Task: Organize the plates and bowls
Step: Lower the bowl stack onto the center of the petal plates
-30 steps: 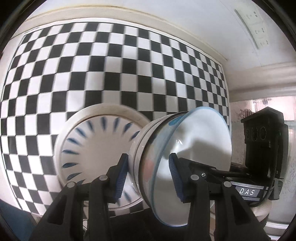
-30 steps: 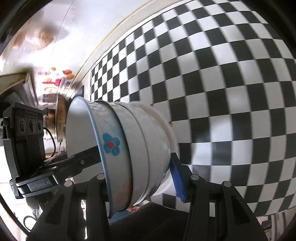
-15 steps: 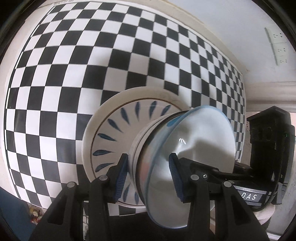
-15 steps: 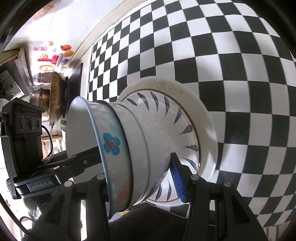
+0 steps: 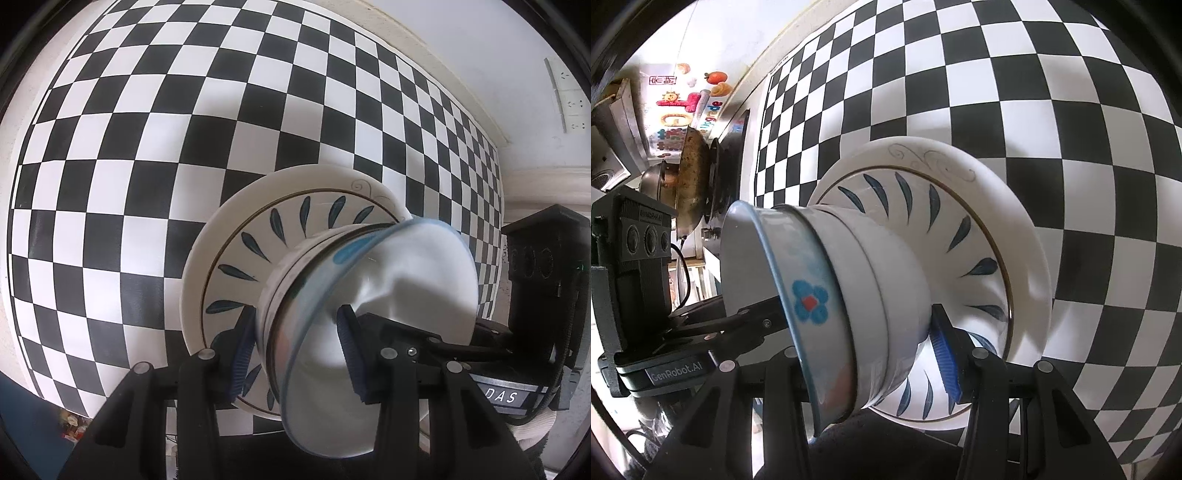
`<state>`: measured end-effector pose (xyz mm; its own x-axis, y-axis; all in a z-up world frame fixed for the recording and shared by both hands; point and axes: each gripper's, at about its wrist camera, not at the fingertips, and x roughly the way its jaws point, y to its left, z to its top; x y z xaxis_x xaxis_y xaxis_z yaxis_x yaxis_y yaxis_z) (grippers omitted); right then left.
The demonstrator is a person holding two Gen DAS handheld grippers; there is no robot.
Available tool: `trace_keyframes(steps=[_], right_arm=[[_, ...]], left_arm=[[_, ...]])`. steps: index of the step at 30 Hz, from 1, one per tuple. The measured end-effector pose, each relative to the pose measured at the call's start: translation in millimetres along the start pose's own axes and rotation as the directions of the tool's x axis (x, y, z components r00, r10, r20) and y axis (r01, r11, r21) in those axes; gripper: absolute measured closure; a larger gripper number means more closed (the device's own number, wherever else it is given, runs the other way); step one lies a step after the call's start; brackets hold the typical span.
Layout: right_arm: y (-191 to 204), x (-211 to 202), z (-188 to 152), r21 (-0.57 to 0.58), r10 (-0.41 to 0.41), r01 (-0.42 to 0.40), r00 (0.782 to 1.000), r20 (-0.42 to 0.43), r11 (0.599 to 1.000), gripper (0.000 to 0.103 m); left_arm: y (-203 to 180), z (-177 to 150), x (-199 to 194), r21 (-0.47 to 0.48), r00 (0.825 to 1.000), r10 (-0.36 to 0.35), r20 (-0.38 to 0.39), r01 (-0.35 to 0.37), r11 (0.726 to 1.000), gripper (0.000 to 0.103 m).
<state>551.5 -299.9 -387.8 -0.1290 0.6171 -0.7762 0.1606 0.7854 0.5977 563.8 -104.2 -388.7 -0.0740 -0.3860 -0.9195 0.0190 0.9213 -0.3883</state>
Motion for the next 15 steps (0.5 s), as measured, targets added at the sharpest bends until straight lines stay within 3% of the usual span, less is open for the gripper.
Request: trace_keyframes(steps=[15], right_arm=[[-1.4,-1.7,-0.4,0.011,-0.007,0.007,1.0,-0.009,1.0,0.054]], left_arm=[[-1.9,-2.5,1.2,-0.001,1.0,-0.006,0.001,0.006,1.0,0.063]])
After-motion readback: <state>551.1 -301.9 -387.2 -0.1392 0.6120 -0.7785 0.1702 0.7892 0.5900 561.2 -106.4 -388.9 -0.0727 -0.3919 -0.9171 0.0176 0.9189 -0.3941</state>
